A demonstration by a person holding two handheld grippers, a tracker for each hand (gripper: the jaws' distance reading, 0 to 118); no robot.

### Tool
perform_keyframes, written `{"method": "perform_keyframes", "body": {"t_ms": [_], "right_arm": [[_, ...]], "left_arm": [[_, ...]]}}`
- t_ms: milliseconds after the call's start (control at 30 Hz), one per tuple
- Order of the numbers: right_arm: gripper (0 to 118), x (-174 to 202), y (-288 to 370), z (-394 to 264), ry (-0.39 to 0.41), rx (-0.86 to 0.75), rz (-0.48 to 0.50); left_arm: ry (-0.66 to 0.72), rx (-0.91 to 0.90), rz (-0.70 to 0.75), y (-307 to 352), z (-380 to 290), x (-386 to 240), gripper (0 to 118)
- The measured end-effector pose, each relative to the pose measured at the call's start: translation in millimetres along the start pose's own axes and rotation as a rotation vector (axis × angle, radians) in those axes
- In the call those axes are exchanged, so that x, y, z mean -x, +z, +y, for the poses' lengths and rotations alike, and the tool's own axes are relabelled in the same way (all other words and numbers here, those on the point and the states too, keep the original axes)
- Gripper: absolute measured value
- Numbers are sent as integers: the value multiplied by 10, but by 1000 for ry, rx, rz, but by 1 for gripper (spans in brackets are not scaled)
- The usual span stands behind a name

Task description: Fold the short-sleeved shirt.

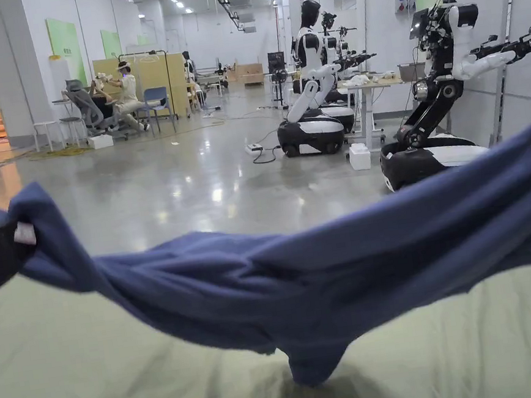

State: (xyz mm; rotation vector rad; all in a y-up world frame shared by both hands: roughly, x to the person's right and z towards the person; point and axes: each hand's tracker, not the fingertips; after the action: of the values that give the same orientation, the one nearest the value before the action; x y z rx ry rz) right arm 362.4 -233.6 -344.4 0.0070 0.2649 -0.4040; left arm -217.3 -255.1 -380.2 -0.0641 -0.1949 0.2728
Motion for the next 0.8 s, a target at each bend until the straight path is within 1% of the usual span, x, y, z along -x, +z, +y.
{"method": "perform_keyframes", "body": {"t_ms": [33,133,167,233,267,333,367,433,467,533,567,633,667,700,733,767,800], "right_arm": [[5,-24,117,-118,-10,29,8],[5,-106,568,-558,-20,152,-30],[5,-144,698,-717,-25,203,-52],[5,-227,887,-1017,-11,306,-117],[5,-269,975,-1192,-15,372,-157],[5,-367,1132,-1501,-72,479,-199],[5,-413,1220,-1679,-73,535,-231],[5,-488,1347,-1944,-51,626,-317],[5,-545,1415,-2072,-67,666,-354],[5,-654,1524,-2250,-107,716,-411],[5,-691,1566,-2314,-104,735,-449],[5,-730,1581,-2369,-77,771,-464],[5,-731,1581,-2370,-71,762,-456],[12,-814,1608,-2344,-47,767,-458],[29,-774,1592,-2297,17,767,-495],[55,-721,1582,-2228,94,747,-515],[98,-666,1581,-2146,157,710,-505]], "left_arm": [[4,17,-3,140,-124,29,5],[0,100,58,631,-582,158,5],[9,167,68,767,-742,221,5],[53,265,99,988,-1039,323,5],[49,331,114,1080,-1185,357,5],[-14,429,174,1245,-1467,393,5],[-30,479,199,1310,-1575,416,5],[-32,556,220,1432,-1788,473,5],[-33,590,236,1468,-1869,516,5],[-31,634,275,1539,-1981,599,5],[-45,652,295,1538,-2036,641,5],[-49,678,314,1522,-2093,688,6],[-53,683,318,1540,-2135,790,13],[-84,679,353,1549,-2100,785,31],[-100,656,355,1564,-2030,775,48],[-105,598,349,1598,-1925,762,71],[-101,540,336,1632,-1849,641,95]]}}
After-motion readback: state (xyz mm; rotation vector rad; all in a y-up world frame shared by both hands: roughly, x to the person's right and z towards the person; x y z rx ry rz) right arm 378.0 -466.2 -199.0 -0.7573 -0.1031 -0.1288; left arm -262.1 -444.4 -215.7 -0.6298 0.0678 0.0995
